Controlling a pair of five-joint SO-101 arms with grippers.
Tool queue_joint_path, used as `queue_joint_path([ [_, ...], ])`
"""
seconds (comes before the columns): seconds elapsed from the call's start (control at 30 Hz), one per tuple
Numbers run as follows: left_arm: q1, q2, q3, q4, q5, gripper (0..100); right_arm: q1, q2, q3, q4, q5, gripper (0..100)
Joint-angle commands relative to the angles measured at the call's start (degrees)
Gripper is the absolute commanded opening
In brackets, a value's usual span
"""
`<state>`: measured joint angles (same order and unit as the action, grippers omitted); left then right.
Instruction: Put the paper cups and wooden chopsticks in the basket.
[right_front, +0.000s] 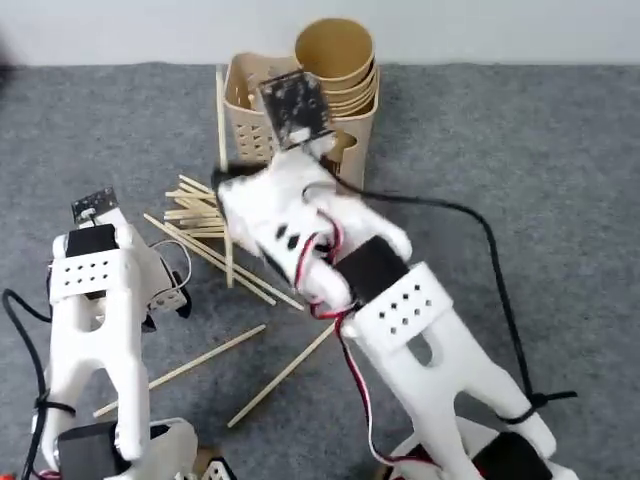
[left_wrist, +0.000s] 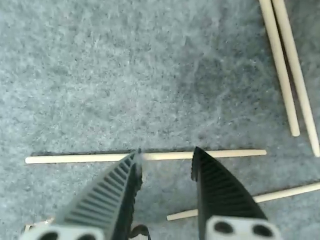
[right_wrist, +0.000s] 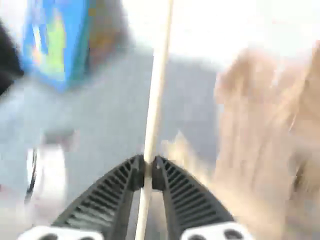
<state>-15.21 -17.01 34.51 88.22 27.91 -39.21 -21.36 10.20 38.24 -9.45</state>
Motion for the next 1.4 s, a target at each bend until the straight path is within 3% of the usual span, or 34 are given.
queue_joint_path([
  [0.0, 0.09, -2.46, -0.22, -0.35, -0.35, 16, 4.18, 2.77, -3.69, -17.54, 7.03, 0.8],
  [0.13, 0.09, -2.46, -0.22, -0.35, -0.35, 16, 5.85, 7.25, -4.13, -31.43, 10.81, 0.8],
  [0.27, 0.09, -2.46, -0.22, -0.09, -0.35, 16, 6.02, 11.12, -9.85, -36.53, 12.92, 0.8],
  [0.5, 0.18, -2.46, -0.22, -0.26, 2.46, 16, 6.46, 17.27, -21.98, -35.56, 15.38, 0.8],
  [0.83, 0.09, -2.46, -0.22, 0.0, 2.46, 16, 11.3, 25.01, -21.98, -34.59, 17.58, 0.8],
  [1.17, 0.09, -2.46, -0.22, 0.0, 2.46, 16, 11.03, 30.55, -21.89, -34.24, 17.67, 0.8],
  [1.37, 0.09, -2.46, -0.22, 0.0, 2.2, 16, 10.86, 29.93, -22.15, -24.13, 17.67, 3.3],
])
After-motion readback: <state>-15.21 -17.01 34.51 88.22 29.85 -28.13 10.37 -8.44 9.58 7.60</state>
